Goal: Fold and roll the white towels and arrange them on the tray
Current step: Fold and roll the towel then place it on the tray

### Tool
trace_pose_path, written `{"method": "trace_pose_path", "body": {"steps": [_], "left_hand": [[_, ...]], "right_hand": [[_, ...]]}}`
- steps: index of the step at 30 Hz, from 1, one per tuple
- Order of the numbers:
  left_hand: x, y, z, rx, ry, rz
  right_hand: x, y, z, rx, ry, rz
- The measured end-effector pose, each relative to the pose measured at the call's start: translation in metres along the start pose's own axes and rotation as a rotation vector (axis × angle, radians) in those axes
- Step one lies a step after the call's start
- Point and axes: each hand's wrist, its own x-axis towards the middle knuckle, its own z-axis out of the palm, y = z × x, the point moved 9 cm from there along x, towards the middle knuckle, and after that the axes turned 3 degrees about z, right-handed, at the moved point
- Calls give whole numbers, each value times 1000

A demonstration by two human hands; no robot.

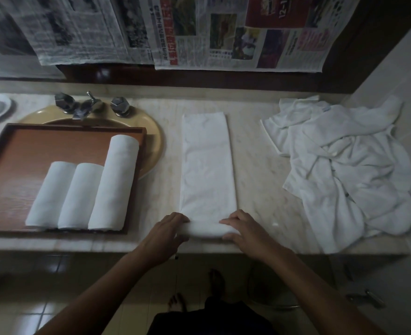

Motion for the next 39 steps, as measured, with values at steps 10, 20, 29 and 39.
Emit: {"method": "trace_pose_path", "body": {"steps": [10,20,29,39], "left_hand": [[11,-14,-8,-245,14,-269],[2,6,-17,34,311,-281],[32,23,31,444,51,-39],[22,22,10,278,-32,51]], "right_hand": [[-12,-17,-21,-21,358,-1],[-20,-40,35,-388,322,-98],[22,-32,17,-454,185,-109],[16,-24,-7,-185,52,-73]]}}
